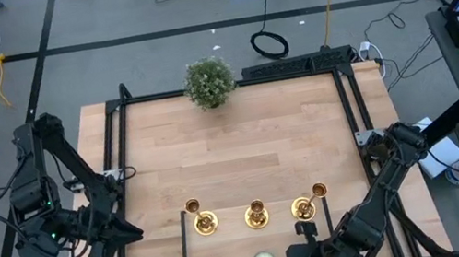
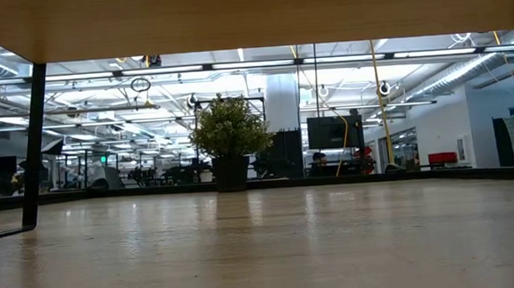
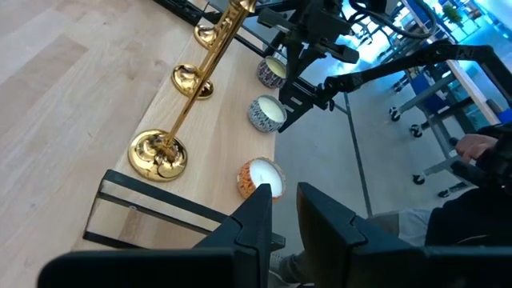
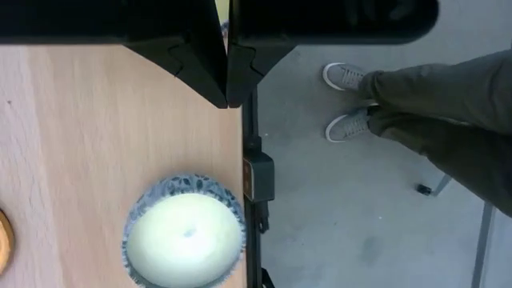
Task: Pick & Place candle stick holders
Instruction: Adjust the red scented candle on the shelf
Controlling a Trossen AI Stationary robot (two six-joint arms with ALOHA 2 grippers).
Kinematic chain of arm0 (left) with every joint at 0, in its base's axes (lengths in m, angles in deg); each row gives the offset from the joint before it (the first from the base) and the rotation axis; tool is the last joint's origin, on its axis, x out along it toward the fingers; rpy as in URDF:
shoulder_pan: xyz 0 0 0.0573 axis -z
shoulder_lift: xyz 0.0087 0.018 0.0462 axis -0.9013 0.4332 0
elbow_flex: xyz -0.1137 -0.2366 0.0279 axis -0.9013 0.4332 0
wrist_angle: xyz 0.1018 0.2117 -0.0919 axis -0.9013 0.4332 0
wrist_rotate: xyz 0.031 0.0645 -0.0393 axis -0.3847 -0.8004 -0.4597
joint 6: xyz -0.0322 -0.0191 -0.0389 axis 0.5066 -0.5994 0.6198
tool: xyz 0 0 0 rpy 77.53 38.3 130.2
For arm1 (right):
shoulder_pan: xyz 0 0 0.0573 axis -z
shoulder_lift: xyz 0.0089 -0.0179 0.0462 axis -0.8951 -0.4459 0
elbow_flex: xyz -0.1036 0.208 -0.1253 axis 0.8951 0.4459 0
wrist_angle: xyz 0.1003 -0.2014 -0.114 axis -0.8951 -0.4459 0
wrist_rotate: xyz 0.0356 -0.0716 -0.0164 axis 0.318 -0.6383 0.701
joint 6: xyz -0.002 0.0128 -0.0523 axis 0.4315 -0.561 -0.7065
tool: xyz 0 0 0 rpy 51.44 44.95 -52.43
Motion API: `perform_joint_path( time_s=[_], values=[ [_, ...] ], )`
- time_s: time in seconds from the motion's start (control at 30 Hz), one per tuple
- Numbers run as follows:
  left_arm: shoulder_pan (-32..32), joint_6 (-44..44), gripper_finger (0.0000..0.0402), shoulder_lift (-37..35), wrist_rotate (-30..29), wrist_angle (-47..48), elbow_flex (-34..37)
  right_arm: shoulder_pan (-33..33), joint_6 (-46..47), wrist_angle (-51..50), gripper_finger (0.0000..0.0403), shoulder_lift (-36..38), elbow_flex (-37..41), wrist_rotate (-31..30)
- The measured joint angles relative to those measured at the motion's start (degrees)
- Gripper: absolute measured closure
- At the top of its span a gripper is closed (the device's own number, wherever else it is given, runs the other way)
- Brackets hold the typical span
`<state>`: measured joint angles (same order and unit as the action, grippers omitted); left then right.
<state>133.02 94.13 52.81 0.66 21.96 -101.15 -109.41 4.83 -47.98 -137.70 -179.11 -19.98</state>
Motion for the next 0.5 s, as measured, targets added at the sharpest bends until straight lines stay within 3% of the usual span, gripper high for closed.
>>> perform_joint_path(
  time_s=[0.5],
  values=[
    [0.0, -0.91, 0.0337, 0.0, 0.02, 0.01, 0.0, 0.02, 4.02, -2.06, 0.0403, 0.0, 0.0, 0.25]
  ],
)
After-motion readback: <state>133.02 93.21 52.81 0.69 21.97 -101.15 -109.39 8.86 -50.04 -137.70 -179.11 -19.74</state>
